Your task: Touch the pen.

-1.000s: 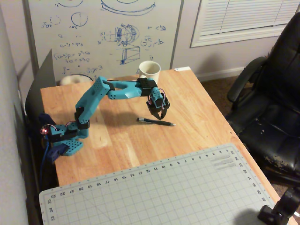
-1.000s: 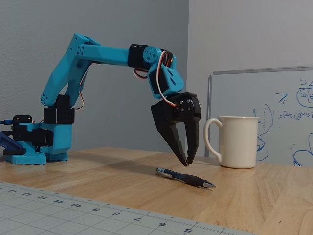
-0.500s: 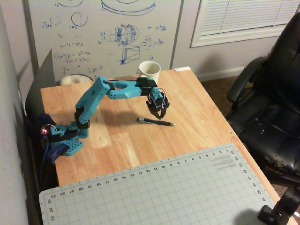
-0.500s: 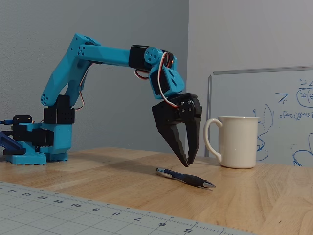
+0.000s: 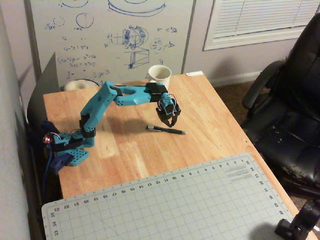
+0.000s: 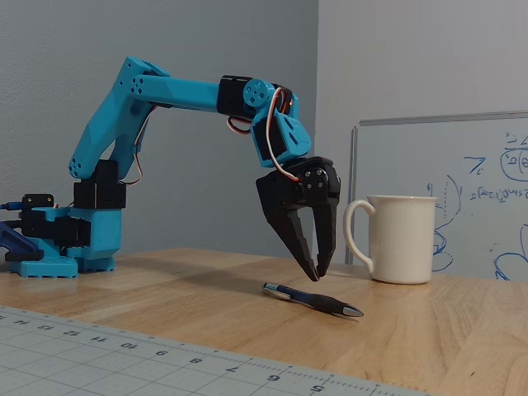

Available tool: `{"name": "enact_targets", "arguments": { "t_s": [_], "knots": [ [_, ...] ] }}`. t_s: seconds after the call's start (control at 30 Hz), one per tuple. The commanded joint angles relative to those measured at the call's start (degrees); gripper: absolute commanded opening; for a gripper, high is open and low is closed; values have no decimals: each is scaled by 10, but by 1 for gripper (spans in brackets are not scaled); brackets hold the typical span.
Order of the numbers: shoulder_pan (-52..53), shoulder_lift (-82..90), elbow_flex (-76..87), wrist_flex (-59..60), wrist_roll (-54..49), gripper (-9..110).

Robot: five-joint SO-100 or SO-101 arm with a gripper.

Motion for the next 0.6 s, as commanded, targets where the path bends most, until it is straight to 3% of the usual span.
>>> {"name": "enact_targets", "arguments": {
  "t_s": [0.0,0.57],
  "knots": [
    [0,20,-46,3,2,1],
    [1,-1,-44,3,-4,1]
  ]
}}
